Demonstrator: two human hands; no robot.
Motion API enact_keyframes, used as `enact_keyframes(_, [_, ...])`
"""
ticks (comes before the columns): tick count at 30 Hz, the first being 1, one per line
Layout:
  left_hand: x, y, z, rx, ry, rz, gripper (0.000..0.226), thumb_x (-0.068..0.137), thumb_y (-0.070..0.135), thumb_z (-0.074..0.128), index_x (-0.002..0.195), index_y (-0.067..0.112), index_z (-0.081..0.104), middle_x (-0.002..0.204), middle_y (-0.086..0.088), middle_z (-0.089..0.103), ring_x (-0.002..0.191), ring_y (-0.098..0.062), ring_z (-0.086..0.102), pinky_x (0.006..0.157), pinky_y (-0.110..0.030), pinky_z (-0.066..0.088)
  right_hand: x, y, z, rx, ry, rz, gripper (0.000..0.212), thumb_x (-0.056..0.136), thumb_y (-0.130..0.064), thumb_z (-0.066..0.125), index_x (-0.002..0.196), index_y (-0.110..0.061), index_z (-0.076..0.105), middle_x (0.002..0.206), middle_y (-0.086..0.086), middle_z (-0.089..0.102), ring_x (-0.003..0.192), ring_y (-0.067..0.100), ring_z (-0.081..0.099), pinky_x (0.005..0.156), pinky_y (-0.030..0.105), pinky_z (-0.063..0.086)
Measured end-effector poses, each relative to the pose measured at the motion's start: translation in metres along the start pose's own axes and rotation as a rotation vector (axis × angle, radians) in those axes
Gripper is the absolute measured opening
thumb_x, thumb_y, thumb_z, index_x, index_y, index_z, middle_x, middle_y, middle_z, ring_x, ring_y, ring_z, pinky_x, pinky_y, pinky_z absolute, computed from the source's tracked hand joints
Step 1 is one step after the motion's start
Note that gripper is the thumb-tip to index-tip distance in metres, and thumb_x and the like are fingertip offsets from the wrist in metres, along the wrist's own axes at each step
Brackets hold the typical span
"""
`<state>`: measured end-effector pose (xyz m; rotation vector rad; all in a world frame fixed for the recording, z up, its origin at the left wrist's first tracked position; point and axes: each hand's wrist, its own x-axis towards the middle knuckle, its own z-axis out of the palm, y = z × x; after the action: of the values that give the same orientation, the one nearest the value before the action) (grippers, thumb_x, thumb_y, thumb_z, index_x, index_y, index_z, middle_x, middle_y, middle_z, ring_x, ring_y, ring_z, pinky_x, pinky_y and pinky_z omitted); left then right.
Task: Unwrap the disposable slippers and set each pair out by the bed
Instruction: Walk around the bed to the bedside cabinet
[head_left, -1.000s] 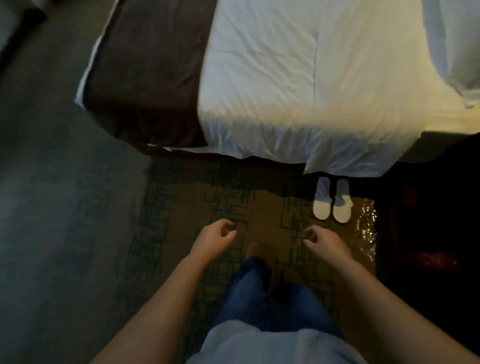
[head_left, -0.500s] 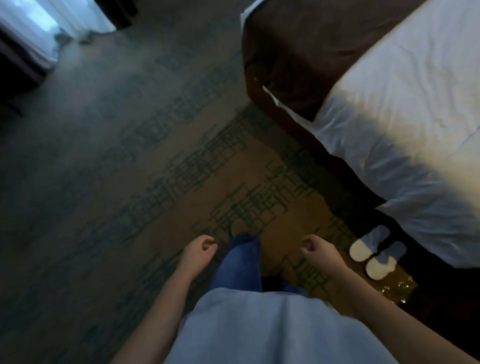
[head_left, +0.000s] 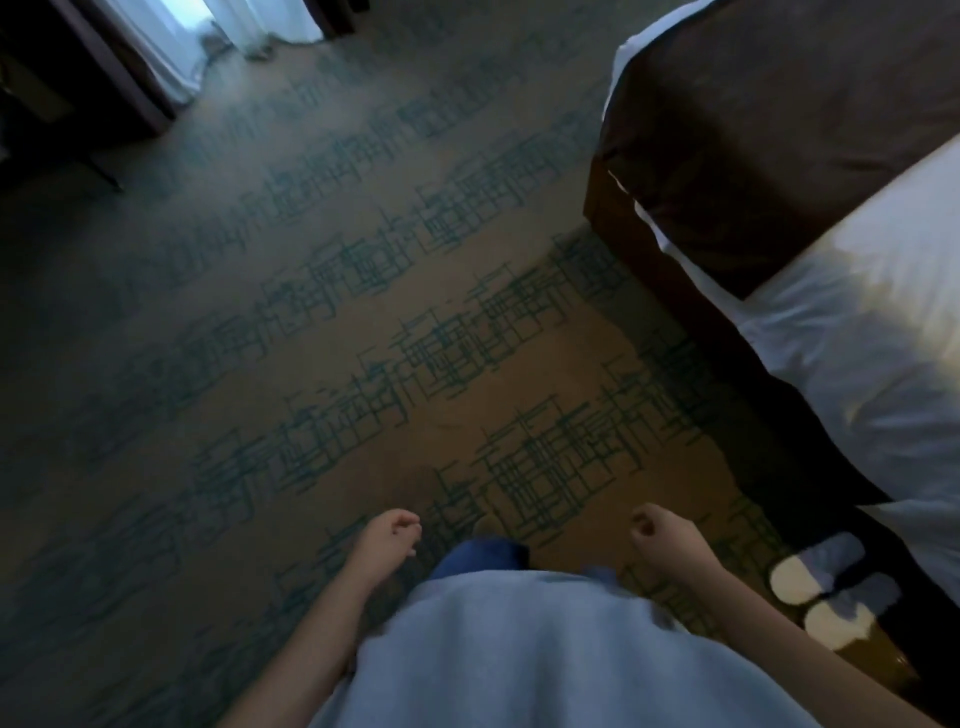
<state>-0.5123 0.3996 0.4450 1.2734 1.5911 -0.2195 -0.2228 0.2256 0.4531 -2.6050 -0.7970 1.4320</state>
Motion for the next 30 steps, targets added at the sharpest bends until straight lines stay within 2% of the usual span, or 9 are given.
enact_keyframes(4, [0.047,0.054,-0.057,0.066,-0.018,0.059,0.02,0.089,0.001,0.046,0.104,-0.002,0.059,0.088,-0.014,0.059,0.064,-0.018,0.055,0.085,-0.043,0.051,0.022,-0.04,-0.001,0.172,0.071,0.074,0.023,0.089,-0.019,0.051,0.108,-0.011,0.061,0.109,0.013,0.067,0.086,0.023,0.058,0.078,0.033,0.048])
enact_keyframes(7, [0.082,0.105,-0.085,0.099,0.01,0.127,0.022,0.09,0.004,0.045,0.107,-0.001,0.058,0.093,-0.015,0.058,0.062,-0.015,0.054,0.073,-0.031,0.048,0.037,-0.064,-0.011,0.237,0.042,0.093,0.025,0.089,-0.018,0.052,0.111,-0.01,0.061,0.109,0.012,0.066,0.096,0.027,0.059,0.081,0.03,0.044])
enact_keyframes(12, [0.145,0.181,-0.119,0.096,0.035,0.201,0.02,0.091,0.005,0.046,0.107,0.002,0.058,0.093,-0.014,0.06,0.074,-0.021,0.059,0.088,-0.047,0.052,0.093,-0.11,-0.052,0.273,-0.043,0.104,0.029,0.088,-0.022,0.054,0.115,-0.013,0.06,0.107,0.01,0.065,0.093,0.025,0.062,0.078,0.031,0.048])
enact_keyframes(14, [0.169,0.204,-0.128,0.072,0.052,0.205,0.023,0.09,0.003,0.045,0.109,-0.003,0.057,0.091,-0.014,0.058,0.072,-0.02,0.057,0.082,-0.042,0.054,0.128,-0.132,-0.071,0.249,-0.051,0.101,0.03,0.088,-0.02,0.053,0.116,-0.012,0.061,0.113,0.013,0.065,0.097,0.027,0.06,0.078,0.029,0.045])
enact_keyframes(16, [0.189,0.225,-0.138,0.045,0.069,0.172,0.024,0.091,-0.001,0.044,0.111,-0.007,0.055,0.092,-0.015,0.056,0.072,-0.021,0.054,0.065,-0.025,0.053,0.166,-0.16,-0.1,0.212,-0.08,0.095,0.03,0.088,-0.019,0.052,0.116,-0.01,0.061,0.118,0.014,0.064,0.101,0.027,0.059,0.082,0.028,0.043])
enact_keyframes(18, [0.202,0.244,-0.152,0.054,0.063,0.108,0.024,0.09,-0.003,0.043,0.11,-0.008,0.055,0.091,-0.015,0.056,0.067,-0.018,0.052,0.058,-0.021,0.048,0.2,-0.197,-0.137,0.155,-0.087,0.073,0.028,0.089,-0.018,0.051,0.111,-0.007,0.063,0.115,0.014,0.065,0.102,0.028,0.06,0.086,0.031,0.046])
enact_keyframes(22, [0.24,0.279,-0.176,0.041,0.095,0.089,0.021,0.085,-0.007,0.049,0.104,-0.009,0.058,0.068,-0.006,0.056,0.059,-0.016,0.052,0.071,-0.034,0.05,0.256,-0.284,-0.217,0.115,-0.053,-0.005,0.026,0.091,-0.017,0.048,0.11,-0.004,0.061,0.11,0.015,0.065,0.092,0.023,0.06,0.085,0.035,0.05])
enact_keyframes(26, [0.282,0.33,-0.193,0.005,0.122,0.078,0.016,0.085,-0.006,0.049,0.092,0.005,0.057,0.068,-0.003,0.056,0.062,-0.021,0.054,0.074,-0.037,0.048,0.302,-0.375,-0.29,0.106,-0.046,-0.142,0.031,0.093,-0.019,0.048,0.123,-0.011,0.054,0.122,0.011,0.059,0.112,0.024,0.055,0.09,0.031,0.043])
enact_keyframes(30, [0.34,0.373,-0.221,0.072,0.076,0.105,0.024,0.083,-0.004,0.053,0.079,0.02,0.058,0.071,-0.007,0.06,0.072,-0.025,0.057,0.077,-0.037,0.05,0.359,-0.44,-0.334,0.106,-0.081,-0.12,0.036,0.095,-0.022,0.046,0.129,-0.012,0.05,0.126,0.009,0.057,0.114,0.025,0.054,0.088,0.032,0.043])
